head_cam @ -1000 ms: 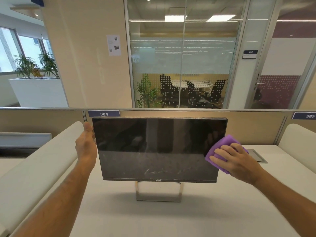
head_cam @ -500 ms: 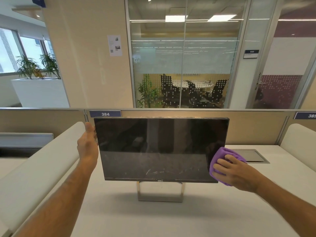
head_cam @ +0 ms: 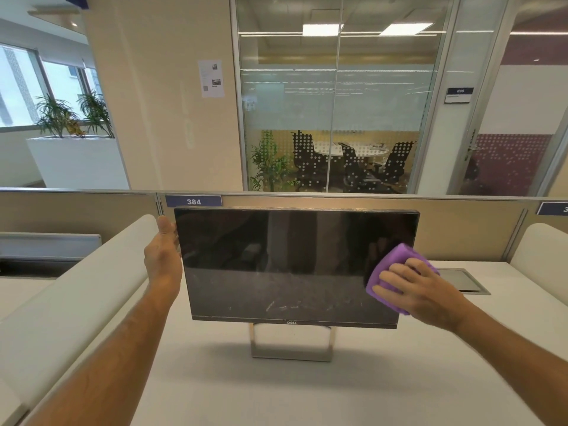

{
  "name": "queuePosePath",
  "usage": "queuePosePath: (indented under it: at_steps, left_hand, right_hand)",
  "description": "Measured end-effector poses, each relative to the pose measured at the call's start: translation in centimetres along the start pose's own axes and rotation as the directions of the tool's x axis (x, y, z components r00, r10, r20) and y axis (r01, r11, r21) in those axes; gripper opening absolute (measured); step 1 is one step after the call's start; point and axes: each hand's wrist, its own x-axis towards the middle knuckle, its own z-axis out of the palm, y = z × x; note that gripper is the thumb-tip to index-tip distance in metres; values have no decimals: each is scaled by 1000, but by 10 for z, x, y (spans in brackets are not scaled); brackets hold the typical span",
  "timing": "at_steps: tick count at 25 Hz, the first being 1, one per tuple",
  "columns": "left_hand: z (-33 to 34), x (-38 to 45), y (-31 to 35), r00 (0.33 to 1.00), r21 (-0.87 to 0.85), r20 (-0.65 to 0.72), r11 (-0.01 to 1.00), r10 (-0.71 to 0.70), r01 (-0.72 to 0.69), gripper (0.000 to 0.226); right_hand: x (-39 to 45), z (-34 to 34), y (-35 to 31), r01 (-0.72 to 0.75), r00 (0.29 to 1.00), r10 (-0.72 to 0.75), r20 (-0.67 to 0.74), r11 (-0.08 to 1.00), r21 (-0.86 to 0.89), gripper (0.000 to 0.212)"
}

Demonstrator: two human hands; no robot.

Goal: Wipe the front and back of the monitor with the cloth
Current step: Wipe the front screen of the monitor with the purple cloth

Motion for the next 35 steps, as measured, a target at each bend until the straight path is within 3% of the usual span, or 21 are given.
queuePosePath:
  at_steps: [2,6,10,11,14,15,18,19,23,27,28,31,32,35]
  left_hand:
    - [0,1,-1,1000,3,-4,1000,-2,2,89]
    - [0,2,-2,1000,4,-4,1000,3,-3,86]
    - [0,4,-3,1000,2,-6,1000,-8,8,90]
    - [0,4,-3,1000,1,-6,1000,-7,7,90]
    - [-1,5,-4,1000,18,-1,1000,-3,3,86]
    - [-1,5,-4,1000,22,0,1000,-5,5,86]
    - [-3,6,-4,1000,19,1,1000,-7,7,88]
    - [-3,7,-3,1000,18,0,1000,-6,6,88]
    - [-3,7,-4,1000,20,1,1000,-4,4,85]
    - [-2,7,-4,1000,12,0,1000,-4,4,87]
    - [-2,7,-4,1000,14,-3,1000,-5,5,87]
    - [-2,7,-4,1000,17,-1,1000,-1,1,83]
    - [-2,6,-3,1000,20,1,1000,-1,1,83]
    - [-3,6,-4,1000,16,4,1000,-3,3,81]
  right_hand:
    - [7,-3,0,-80,996,81,-38,996,30,71]
    - [3,0,-13,216,973,-211,93,975,-44,76]
    - [18,-5,-3,-69,996,71,-50,996,58,70]
    - [19,-3,-9,-54,997,56,-46,997,49,69]
    - [12,5,-28,224,972,-220,76,974,-43,72]
    - [13,4,-25,219,974,-215,70,975,-49,73]
    - [24,0,-14,-73,993,77,-86,996,50,71]
    - [26,-1,-16,-101,989,106,-100,993,57,71]
    - [20,2,-31,198,980,-198,12,980,-35,74]
    - [37,-5,-18,-113,982,120,-143,992,57,68]
    - [39,-4,-22,-94,985,98,-139,995,40,68]
    - [32,1,-35,218,976,-219,-10,975,-46,71]
    - [33,0,-32,230,973,-230,-8,972,-58,72]
    - [46,-2,-23,-47,987,48,-155,999,10,66]
